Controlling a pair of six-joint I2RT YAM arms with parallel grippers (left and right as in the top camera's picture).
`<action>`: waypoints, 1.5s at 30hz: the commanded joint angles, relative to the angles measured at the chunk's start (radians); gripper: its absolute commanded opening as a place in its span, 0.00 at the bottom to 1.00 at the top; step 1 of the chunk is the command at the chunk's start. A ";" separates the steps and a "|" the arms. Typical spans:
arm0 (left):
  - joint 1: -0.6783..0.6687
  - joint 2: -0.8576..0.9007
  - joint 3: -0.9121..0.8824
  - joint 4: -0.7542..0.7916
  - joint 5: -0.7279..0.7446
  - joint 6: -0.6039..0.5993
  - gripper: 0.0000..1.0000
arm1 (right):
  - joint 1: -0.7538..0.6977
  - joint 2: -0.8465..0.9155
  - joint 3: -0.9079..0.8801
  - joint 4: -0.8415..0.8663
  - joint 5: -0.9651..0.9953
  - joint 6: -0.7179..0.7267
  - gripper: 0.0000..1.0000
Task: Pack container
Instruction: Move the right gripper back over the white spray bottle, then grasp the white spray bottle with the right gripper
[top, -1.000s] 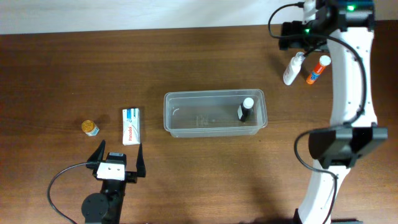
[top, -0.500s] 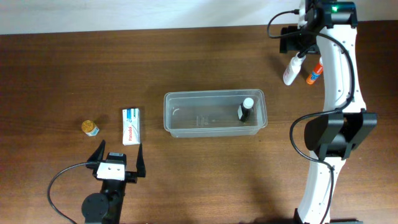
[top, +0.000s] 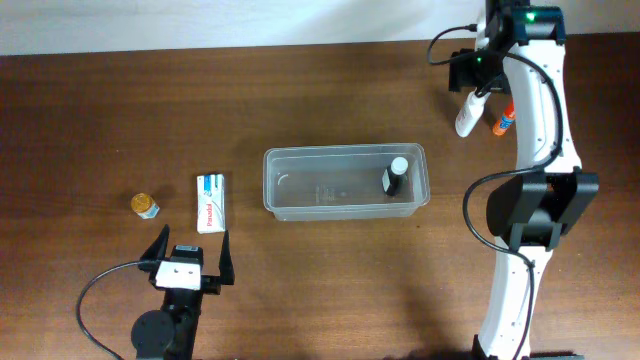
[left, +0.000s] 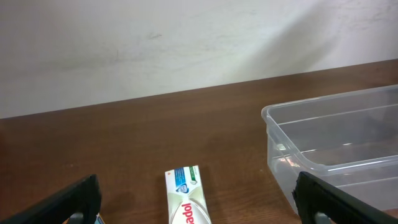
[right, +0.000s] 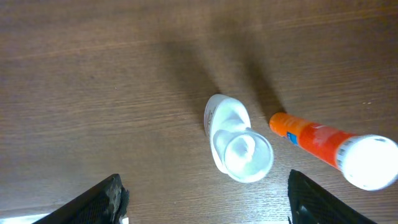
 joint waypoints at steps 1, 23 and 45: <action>0.005 -0.005 -0.005 -0.001 0.011 0.009 0.99 | -0.014 0.027 -0.002 0.003 0.016 0.011 0.77; 0.005 -0.005 -0.005 -0.001 0.011 0.009 0.99 | -0.053 0.056 -0.071 0.040 0.008 0.006 0.72; 0.005 -0.005 -0.005 -0.001 0.011 0.009 0.99 | -0.053 0.076 -0.073 0.048 -0.014 0.006 0.44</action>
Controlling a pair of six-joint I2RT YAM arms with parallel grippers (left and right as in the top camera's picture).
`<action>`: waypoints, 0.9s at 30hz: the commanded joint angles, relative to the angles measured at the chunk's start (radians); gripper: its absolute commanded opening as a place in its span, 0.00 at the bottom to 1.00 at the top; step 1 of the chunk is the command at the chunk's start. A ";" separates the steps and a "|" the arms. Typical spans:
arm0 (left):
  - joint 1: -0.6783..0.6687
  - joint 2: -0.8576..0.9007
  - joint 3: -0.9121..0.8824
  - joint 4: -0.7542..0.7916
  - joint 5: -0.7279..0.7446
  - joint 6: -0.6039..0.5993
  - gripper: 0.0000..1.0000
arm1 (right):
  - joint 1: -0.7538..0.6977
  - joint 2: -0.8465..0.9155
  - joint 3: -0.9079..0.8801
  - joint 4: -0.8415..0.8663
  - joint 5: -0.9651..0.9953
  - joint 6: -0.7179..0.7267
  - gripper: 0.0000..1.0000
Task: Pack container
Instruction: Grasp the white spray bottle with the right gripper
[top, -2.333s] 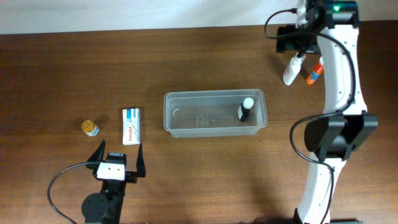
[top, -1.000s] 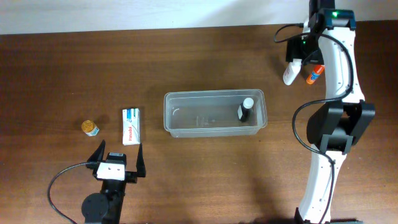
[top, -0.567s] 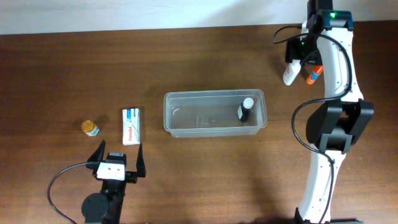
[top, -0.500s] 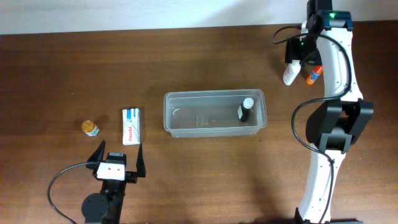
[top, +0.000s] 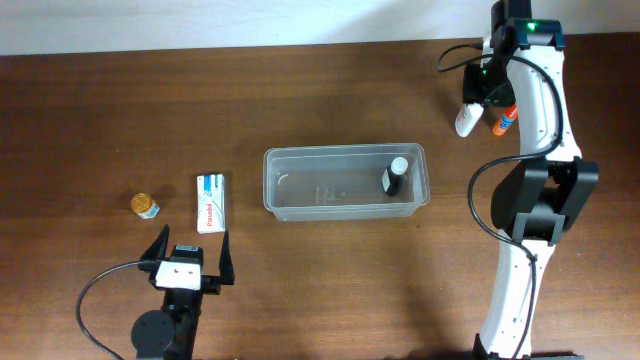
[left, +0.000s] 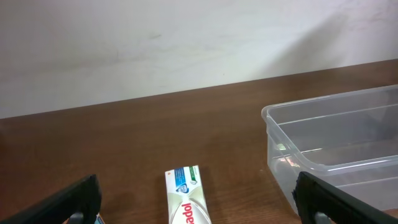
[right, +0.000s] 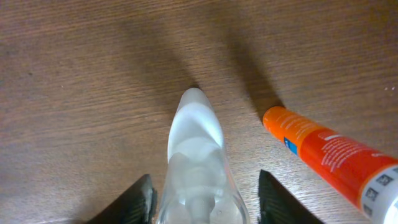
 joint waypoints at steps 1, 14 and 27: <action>0.005 -0.005 -0.005 -0.001 0.011 0.009 0.99 | 0.002 0.016 -0.006 0.003 -0.005 0.007 0.42; 0.005 -0.005 -0.005 -0.001 0.011 0.009 0.99 | 0.002 0.016 -0.006 0.006 -0.004 0.007 0.27; 0.005 -0.005 -0.005 -0.001 0.011 0.009 0.99 | 0.002 0.013 0.012 -0.004 -0.005 0.008 0.21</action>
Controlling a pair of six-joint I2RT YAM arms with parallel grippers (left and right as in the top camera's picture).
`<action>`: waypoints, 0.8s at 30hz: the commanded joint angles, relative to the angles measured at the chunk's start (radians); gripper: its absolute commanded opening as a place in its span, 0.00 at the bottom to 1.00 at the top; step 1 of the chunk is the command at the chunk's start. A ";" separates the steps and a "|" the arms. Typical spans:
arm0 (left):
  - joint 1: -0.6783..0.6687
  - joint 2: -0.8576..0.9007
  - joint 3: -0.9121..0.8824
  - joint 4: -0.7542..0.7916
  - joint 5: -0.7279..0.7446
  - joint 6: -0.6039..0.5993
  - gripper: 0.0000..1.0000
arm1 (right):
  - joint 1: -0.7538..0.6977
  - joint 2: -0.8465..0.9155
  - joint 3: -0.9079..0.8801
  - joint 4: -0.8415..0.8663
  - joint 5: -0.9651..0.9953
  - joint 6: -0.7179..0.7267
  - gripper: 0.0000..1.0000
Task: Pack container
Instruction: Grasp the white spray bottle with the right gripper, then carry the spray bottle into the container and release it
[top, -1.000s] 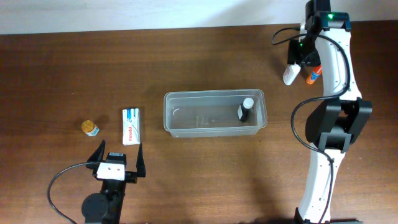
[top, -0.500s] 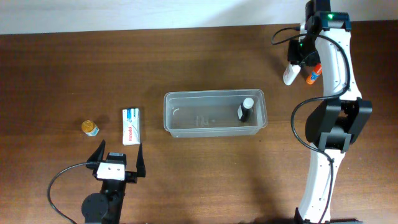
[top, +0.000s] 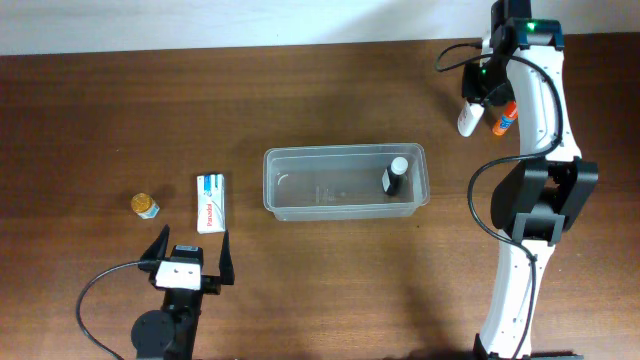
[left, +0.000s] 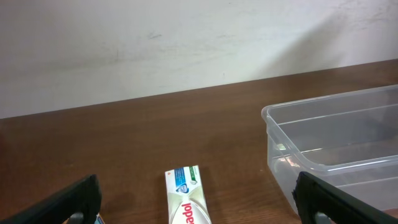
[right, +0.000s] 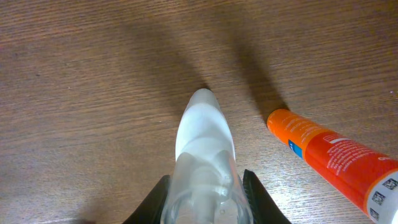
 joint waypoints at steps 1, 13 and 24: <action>0.005 -0.005 -0.005 -0.001 0.011 0.009 0.99 | 0.002 0.010 0.021 -0.018 0.005 0.006 0.21; 0.005 -0.005 -0.005 -0.001 0.011 0.009 0.99 | 0.003 -0.109 0.259 -0.320 -0.257 0.006 0.20; 0.005 -0.005 -0.005 -0.001 0.011 0.009 0.99 | 0.083 -0.398 0.282 -0.369 -0.261 0.014 0.20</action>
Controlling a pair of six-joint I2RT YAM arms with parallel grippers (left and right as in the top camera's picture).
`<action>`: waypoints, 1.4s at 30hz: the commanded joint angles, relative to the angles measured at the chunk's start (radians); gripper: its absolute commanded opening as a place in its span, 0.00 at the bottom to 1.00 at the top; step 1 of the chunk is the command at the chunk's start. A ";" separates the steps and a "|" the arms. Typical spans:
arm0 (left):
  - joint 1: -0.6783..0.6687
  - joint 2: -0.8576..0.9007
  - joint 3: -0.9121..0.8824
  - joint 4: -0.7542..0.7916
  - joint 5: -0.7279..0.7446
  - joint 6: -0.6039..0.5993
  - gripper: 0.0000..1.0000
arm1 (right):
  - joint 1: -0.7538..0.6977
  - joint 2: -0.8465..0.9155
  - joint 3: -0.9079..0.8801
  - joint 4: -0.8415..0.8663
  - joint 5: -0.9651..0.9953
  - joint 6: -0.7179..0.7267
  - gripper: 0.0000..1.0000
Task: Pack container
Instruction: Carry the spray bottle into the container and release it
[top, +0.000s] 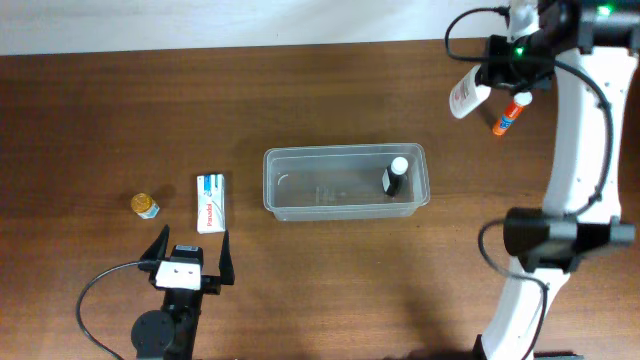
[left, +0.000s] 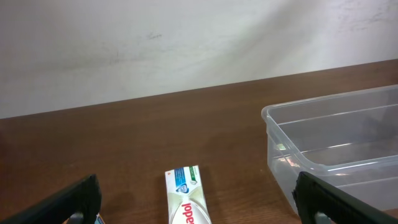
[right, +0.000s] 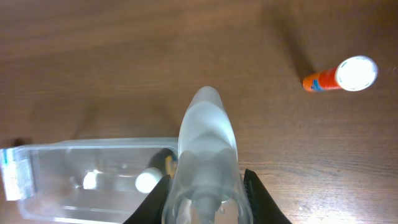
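A clear plastic container (top: 300, 185) sits mid-table with a small dark bottle with a white cap (top: 393, 177) inside at its right end. My right gripper (top: 478, 88) is shut on a white tube (top: 464, 94), held in the air above the table's far right; the white tube (right: 207, 149) fills the right wrist view between the black fingers (right: 252, 198), with the container (right: 74, 180) below. An orange glue stick (top: 504, 117) lies on the table nearby. My left gripper (top: 190, 263) stands open near the front left, short of the toothpaste box (top: 209, 202).
A small yellow-capped jar (top: 145, 205) stands at the far left. In the left wrist view the toothpaste box (left: 186, 198) lies ahead and the container's corner (left: 273, 121) is at the right. A white wall borders the table's far edge.
My right gripper, shut on the white tube, was down at the table beside the glue stick. Now it holds the tube lifted off the table. The left arm is unchanged.
My right gripper hung open above the white tube and the glue stick. Then its fingers stood on both sides of the tube, then shut on it. Now the tube is raised, with the container showing beneath it. The left gripper stayed open and still throughout.
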 joint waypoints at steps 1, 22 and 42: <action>0.005 -0.005 -0.005 -0.001 0.011 0.009 0.99 | 0.082 -0.145 0.006 -0.006 -0.027 0.014 0.20; 0.005 -0.005 -0.005 -0.001 0.011 0.009 1.00 | 0.488 -0.285 -0.681 0.206 0.161 0.249 0.20; 0.005 -0.005 -0.005 -0.001 0.011 0.009 0.99 | 0.487 -0.278 -1.008 0.544 0.222 0.295 0.25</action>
